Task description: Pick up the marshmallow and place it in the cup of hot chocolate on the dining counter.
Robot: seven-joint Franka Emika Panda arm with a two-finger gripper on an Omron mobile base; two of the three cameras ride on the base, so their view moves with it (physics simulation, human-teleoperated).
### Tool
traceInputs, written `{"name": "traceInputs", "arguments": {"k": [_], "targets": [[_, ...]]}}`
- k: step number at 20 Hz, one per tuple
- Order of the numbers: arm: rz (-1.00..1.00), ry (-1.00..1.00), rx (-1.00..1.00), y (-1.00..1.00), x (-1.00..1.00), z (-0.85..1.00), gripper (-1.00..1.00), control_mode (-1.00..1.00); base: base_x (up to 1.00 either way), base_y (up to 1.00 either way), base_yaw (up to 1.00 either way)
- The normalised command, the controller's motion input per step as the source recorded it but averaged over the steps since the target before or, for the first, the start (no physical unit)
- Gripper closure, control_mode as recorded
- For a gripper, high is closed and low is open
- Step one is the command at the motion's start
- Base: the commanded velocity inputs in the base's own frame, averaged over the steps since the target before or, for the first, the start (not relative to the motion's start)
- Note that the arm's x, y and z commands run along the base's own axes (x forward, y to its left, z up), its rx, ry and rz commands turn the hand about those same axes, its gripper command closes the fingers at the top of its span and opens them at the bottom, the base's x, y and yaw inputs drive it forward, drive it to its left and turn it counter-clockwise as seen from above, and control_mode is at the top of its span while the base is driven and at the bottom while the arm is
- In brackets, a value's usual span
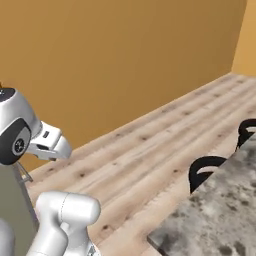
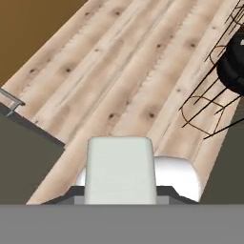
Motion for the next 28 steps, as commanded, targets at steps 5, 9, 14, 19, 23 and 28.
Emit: {"name": "traceInputs", "arguments": {"k": [5,9,14,19,23,28], "targets": [[0.0,0.0,0.0,0.0,0.0,0.0,1.0,1.0,0.73,0.45,-0.56],[0.0,0.0,0.0,0.0,0.0,0.0,1.0,1.0,0.78,0.11,-0.49],[0.0,0.0,0.0,0.0,0.0,0.0,1.0,1.0,0.9,0.0,-0.36],[0.0,0.0,0.0,0.0,0.0,0.0,1.0,1.0,1.0,0.53,-0.23],[0.0,0.0,0.0,0.0,0.0,0.0,1.0,1.0,1.0,0.72,-0.17],[0.0,0.0,0.0,0.0,0.0,0.0,1.0,1.0,1.0,0.38,-0.17]]}}
